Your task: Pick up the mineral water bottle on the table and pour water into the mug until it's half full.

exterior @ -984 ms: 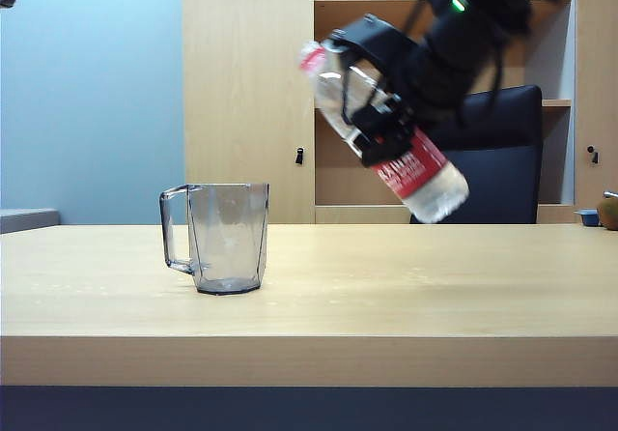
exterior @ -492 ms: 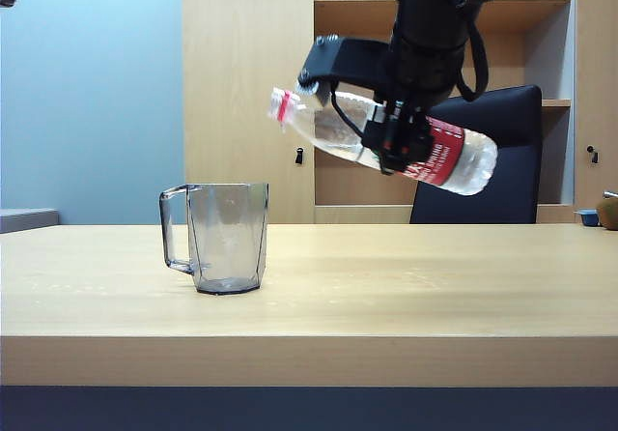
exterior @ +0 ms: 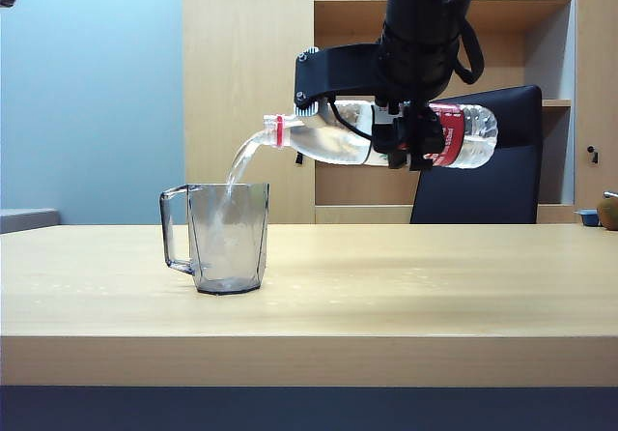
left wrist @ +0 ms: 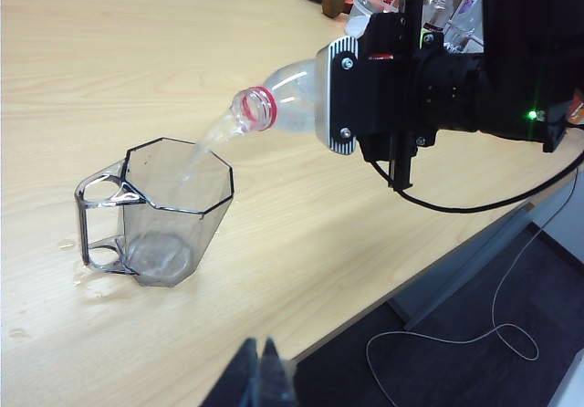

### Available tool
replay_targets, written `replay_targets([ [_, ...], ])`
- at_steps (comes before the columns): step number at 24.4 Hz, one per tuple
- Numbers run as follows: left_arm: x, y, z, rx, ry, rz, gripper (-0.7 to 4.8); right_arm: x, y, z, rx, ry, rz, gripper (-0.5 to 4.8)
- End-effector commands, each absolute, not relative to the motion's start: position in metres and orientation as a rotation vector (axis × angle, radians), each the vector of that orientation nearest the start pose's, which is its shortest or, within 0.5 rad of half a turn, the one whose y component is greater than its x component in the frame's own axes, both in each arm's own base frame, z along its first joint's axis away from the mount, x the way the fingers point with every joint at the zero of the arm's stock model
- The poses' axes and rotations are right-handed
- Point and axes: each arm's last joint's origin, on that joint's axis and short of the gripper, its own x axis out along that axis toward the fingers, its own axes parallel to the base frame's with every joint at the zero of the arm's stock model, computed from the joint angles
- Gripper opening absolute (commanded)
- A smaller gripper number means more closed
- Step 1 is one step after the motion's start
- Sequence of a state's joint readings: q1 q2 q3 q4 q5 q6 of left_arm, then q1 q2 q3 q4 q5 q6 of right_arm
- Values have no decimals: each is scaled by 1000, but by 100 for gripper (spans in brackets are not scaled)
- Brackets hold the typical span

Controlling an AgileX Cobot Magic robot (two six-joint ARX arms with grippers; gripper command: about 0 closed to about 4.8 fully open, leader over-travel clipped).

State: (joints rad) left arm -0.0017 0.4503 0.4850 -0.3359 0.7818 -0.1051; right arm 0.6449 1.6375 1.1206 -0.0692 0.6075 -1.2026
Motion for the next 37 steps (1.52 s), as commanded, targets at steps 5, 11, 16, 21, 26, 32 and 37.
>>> replay_targets([
  [5, 109, -21, 263, -210, 313, -765, -6, 299, 204, 264, -1573, 334, 247, 264],
  [11, 109, -21, 263, -210, 313, -765, -6, 299, 207, 271, -1634, 299, 244, 264],
  [16, 109, -21, 263, -210, 313, -765, -6, 300, 207, 277, -1685, 305, 165, 264],
  [21, 109, -21, 263, -210, 313, -765, -6, 301, 207, 278, -1725, 294, 159, 264],
  [26, 109, -21, 263, -210, 313, -765, -6, 301, 207, 279, -1734, 301, 149, 264],
  [32, 109, -21, 263, -210, 313, -765, -6, 300, 209, 280, -1750, 284, 150, 264],
  [37, 109, -21, 263, -210, 313, -765, -6, 298, 212, 279, -1716, 262, 176, 264],
])
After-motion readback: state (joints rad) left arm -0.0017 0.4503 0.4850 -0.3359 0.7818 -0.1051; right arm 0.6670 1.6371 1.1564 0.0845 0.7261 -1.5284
